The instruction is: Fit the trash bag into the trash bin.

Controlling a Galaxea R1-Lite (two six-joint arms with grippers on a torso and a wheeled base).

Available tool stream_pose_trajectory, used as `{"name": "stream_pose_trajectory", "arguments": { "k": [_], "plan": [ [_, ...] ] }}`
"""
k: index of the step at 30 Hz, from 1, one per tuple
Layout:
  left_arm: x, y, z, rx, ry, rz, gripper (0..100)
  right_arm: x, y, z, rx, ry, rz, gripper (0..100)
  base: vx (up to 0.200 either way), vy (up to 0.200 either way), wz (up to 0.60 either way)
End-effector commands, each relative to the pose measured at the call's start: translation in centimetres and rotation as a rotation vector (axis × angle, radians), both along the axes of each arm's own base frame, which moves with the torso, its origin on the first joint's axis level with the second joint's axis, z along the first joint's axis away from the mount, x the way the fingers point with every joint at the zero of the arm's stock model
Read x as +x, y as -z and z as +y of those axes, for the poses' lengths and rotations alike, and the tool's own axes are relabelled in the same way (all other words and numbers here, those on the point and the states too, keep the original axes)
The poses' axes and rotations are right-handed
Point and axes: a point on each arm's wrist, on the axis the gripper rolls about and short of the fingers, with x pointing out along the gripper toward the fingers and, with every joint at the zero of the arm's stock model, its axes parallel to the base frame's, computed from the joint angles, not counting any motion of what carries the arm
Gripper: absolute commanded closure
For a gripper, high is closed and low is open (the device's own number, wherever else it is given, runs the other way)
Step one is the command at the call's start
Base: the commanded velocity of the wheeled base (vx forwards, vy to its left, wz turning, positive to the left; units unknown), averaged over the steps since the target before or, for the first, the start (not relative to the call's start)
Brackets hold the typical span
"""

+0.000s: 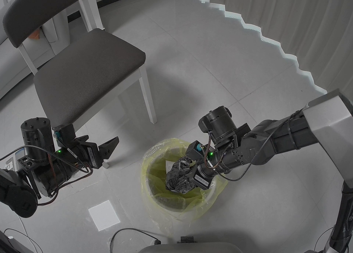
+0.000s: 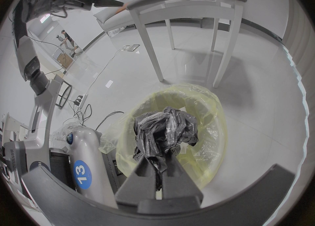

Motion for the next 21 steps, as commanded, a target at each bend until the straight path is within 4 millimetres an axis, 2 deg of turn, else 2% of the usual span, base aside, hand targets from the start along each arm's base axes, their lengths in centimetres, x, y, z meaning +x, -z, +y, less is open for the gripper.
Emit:
{"name": "stream_pose_trajectory", "arguments": {
  "k": [1,8,21],
  "plan": [
    [-0.4,0.1,0.4,0.000,-0.013,0.000,0,1.6,2.2,0.2,-0.019,0.018,0.024,100,0.000,0.000,0.00],
    [-0.7,0.3,0.7,0.000,-0.021,0.001,0,2.6,3.3,0.6,-0.021,0.023,0.028,100,0.000,0.000,0.00],
    [-0.6,0.3,0.8,-0.002,-0.021,-0.002,0,4.4,6.5,1.4,-0.029,0.025,0.063,100,0.000,0.000,0.00]
  ]
}}
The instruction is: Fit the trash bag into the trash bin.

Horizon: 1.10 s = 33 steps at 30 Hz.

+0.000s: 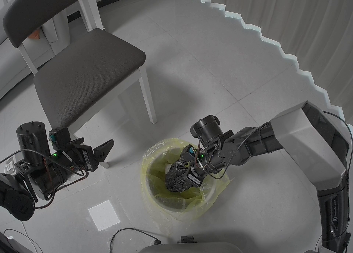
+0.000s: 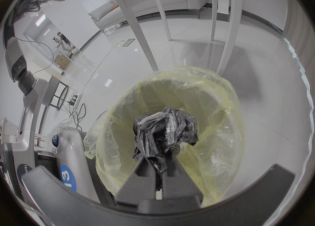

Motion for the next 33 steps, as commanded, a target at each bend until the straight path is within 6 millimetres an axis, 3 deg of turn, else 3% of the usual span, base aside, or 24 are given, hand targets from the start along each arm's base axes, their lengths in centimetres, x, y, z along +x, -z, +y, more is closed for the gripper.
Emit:
{"name": "stream_pose_trajectory", "arguments": {
  "k": [1,22,33],
  "plan": [
    [0.0,0.1,0.0,0.000,-0.001,0.003,0,0.5,1.9,0.0,-0.020,0.006,0.028,100,0.000,0.000,0.00],
    [0.1,0.0,0.0,-0.005,0.002,-0.010,0,2.4,5.2,0.0,-0.021,0.060,0.068,100,0.000,0.000,0.00],
    [0.2,-0.1,0.0,-0.007,0.002,-0.017,0,3.0,5.9,-0.6,-0.026,0.077,0.076,100,0.000,0.000,0.00]
  ]
}}
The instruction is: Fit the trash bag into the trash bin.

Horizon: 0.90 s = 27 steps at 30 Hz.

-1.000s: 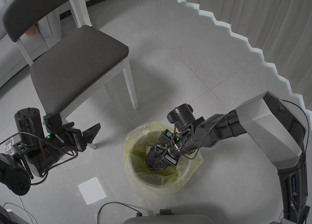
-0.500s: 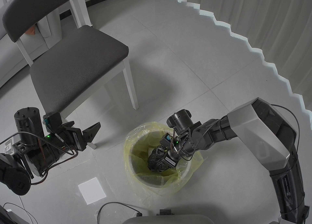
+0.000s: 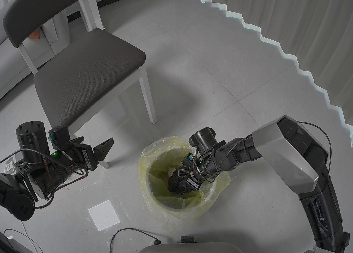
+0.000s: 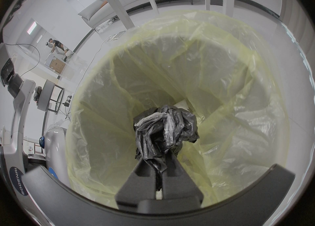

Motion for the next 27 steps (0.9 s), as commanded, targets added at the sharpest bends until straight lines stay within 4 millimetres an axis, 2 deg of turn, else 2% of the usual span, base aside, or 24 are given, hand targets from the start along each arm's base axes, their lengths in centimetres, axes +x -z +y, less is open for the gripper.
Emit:
{"name": "stream_pose_trajectory", "arguments": {
  "k": [1,11,12,27],
  "plan": [
    [0.0,0.0,0.0,0.000,0.000,0.000,0,0.1,0.5,-0.1,-0.005,0.002,0.008,100,0.000,0.000,0.00],
    [0.1,0.0,0.0,-0.001,-0.002,-0.001,0,0.3,-0.7,0.0,0.001,0.001,-0.007,100,0.000,0.000,0.00],
    [0.1,0.0,0.0,0.000,-0.002,0.000,0,0.3,-0.8,0.0,0.001,0.001,-0.007,0,0.000,0.000,0.00],
    [0.0,0.0,0.2,-0.001,-0.008,-0.003,0,0.4,-1.5,0.0,0.009,0.009,-0.010,0,0.000,0.000,0.00]
  ]
}}
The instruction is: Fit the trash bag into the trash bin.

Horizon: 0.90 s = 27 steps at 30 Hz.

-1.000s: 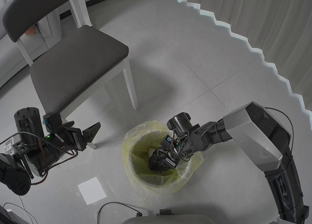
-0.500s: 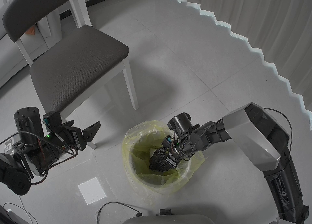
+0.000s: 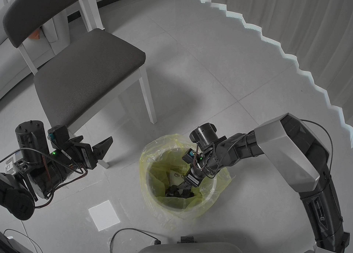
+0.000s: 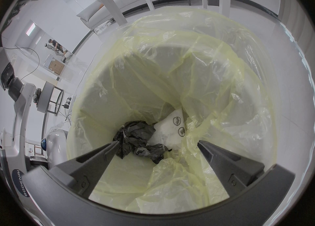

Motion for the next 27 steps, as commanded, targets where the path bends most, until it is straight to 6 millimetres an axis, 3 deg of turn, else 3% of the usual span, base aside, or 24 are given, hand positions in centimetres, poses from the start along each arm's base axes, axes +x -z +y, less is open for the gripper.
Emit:
{"name": "stream_pose_trajectory", "arguments": {
  "k": [1,13,20,27],
  "plan": [
    [-0.1,0.0,0.0,0.000,-0.001,-0.002,0,0.0,-0.3,0.0,0.003,-0.001,-0.005,0,0.000,0.000,0.00],
    [-0.3,0.8,0.0,0.011,0.009,0.035,0,-0.4,-3.3,0.0,0.036,0.001,-0.048,0,0.000,0.000,0.00],
    [3.4,2.3,-0.8,0.090,0.085,0.072,0,-1.1,-5.6,-0.4,0.049,-0.006,-0.078,0,0.000,0.000,0.00],
    [6.0,5.0,-1.4,0.109,0.115,0.177,0,-2.2,-9.8,-2.5,0.078,0.024,-0.124,0,0.000,0.000,0.00]
  ]
}}
